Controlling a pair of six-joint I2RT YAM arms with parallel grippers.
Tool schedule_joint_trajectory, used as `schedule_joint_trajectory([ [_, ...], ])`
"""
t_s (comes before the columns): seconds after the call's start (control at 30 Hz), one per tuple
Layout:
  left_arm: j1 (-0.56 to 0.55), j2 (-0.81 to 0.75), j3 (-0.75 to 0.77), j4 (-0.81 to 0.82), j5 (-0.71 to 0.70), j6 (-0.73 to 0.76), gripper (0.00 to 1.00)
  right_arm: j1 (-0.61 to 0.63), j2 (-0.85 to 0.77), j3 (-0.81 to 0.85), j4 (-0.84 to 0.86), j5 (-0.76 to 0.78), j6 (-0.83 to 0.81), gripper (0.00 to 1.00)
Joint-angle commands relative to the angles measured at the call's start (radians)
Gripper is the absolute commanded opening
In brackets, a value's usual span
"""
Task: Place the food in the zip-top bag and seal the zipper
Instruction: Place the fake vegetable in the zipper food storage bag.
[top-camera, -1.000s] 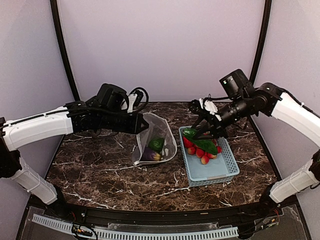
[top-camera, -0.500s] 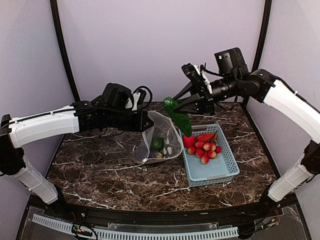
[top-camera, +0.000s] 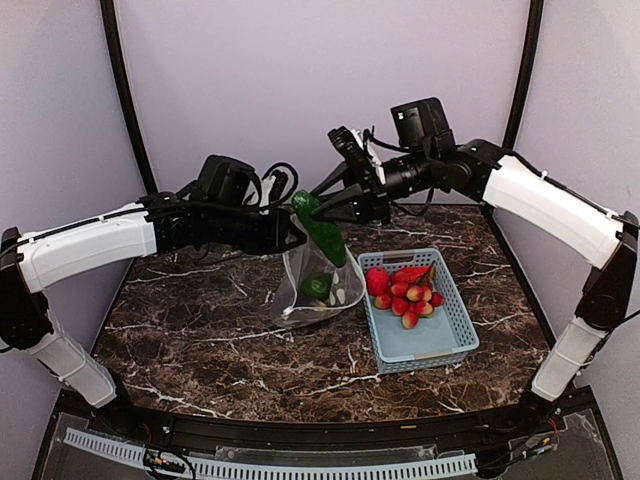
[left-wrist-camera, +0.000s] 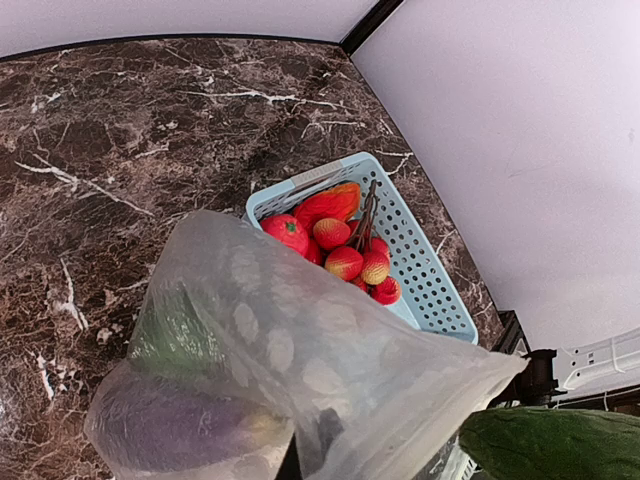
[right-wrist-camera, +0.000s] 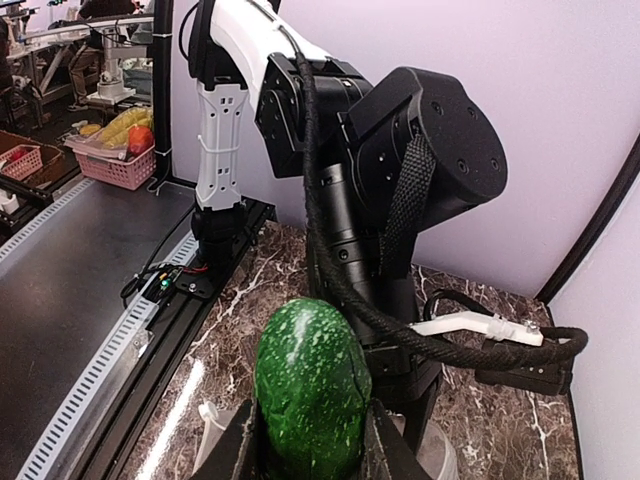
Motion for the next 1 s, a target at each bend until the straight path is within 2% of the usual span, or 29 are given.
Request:
schedule_joint_trajectory([
  [0.0,0.011,-0.013,0.04,-0.003,0.056,-0.023,0.01,0.01,0.059,0.059,0.041,0.004,-0.038,0.26],
  [0.13,0.018,-0.016,0.04,0.005,0.084,-0.046,0.01,0.011,0.094,0.062,0.052,0.073,-0.073,0.32],
  [0.4,0.046,-0.047,0.014,0.027,0.114,-0.07,0.01,0.01,0.02,-0.043,0.081,0.165,-0.068,0.64],
  [0.6,0.065,-0.055,-0.022,0.058,0.139,-0.087,0.01,0.009,-0.093,-0.129,0.076,0.211,-0.02,0.65],
  [0.73,0.082,-0.059,-0.024,0.041,0.152,-0.069,0.01,0.006,-0.146,-0.117,-0.019,0.23,0.025,0.65],
  [0.8,0.093,-0.067,0.041,-0.054,0.139,-0.007,0.01,-0.005,-0.171,-0.112,-0.064,0.266,0.06,0.65],
  [0.83,0.095,-0.073,0.123,-0.173,0.112,0.03,0.01,-0.016,-0.185,-0.113,-0.082,0.286,0.075,0.65],
  [0.93,0.096,-0.12,0.243,-0.363,-0.1,0.162,0.01,-0.073,-0.23,-0.155,-0.121,0.32,0.096,0.64],
  [0.97,0.096,-0.127,0.26,-0.406,-0.122,0.181,0.01,-0.094,-0.245,-0.176,-0.126,0.332,0.097,0.63],
])
